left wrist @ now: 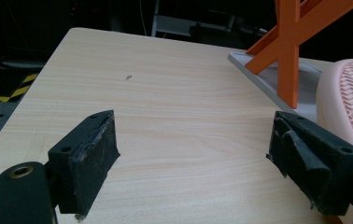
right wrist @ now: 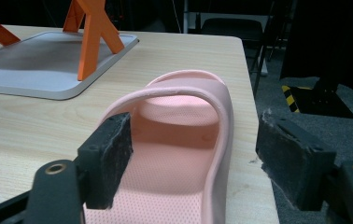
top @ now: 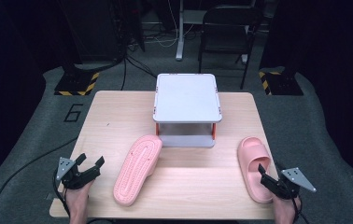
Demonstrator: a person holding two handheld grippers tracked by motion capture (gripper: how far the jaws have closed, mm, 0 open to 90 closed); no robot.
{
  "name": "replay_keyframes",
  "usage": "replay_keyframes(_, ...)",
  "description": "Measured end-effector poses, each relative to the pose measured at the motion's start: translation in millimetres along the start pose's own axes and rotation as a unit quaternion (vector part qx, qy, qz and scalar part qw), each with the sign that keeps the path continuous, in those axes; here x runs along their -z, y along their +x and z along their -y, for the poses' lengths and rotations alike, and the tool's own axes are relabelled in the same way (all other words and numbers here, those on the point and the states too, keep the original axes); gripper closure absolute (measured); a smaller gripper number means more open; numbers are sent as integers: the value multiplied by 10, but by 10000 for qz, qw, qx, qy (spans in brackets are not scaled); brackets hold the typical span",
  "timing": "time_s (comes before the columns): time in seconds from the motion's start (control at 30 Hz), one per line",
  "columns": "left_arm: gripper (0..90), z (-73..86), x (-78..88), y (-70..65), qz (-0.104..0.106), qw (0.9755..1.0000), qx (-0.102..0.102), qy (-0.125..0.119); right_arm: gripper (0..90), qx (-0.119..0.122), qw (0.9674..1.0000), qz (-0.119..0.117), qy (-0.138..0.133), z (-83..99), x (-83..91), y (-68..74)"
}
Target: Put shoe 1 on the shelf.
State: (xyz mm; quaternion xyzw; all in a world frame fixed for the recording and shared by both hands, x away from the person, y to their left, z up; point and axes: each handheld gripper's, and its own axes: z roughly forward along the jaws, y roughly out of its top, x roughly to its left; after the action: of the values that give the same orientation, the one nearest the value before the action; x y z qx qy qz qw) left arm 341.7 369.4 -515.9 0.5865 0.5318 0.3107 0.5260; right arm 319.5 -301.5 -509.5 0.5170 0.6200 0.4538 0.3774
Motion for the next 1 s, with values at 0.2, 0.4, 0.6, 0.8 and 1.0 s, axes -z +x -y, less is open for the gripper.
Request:
replay_keyframes(0.2,150,9,12,13,6,10000,18,49,353,98,9998,-42,138,-8,-128,-36)
replay_keyframes(0.4,151,-7,22,0,2,10000,-20,-8,432,177,9993,-129,311,-5,-207,-57)
replay_keyframes(0.6,152,-1,5,-37,45,10000,-70,55,582,84,9990,-54,439,6,-251,-110)
replay_keyframes(0.8,161,-18,2,-60,131,9999,-96,45,702,34,9982,16,591,11,-241,-145)
replay_keyframes(1.0,174,-108,-2,-167,465,9987,-209,-34,800,-330,9973,-77,655,3,-232,-217)
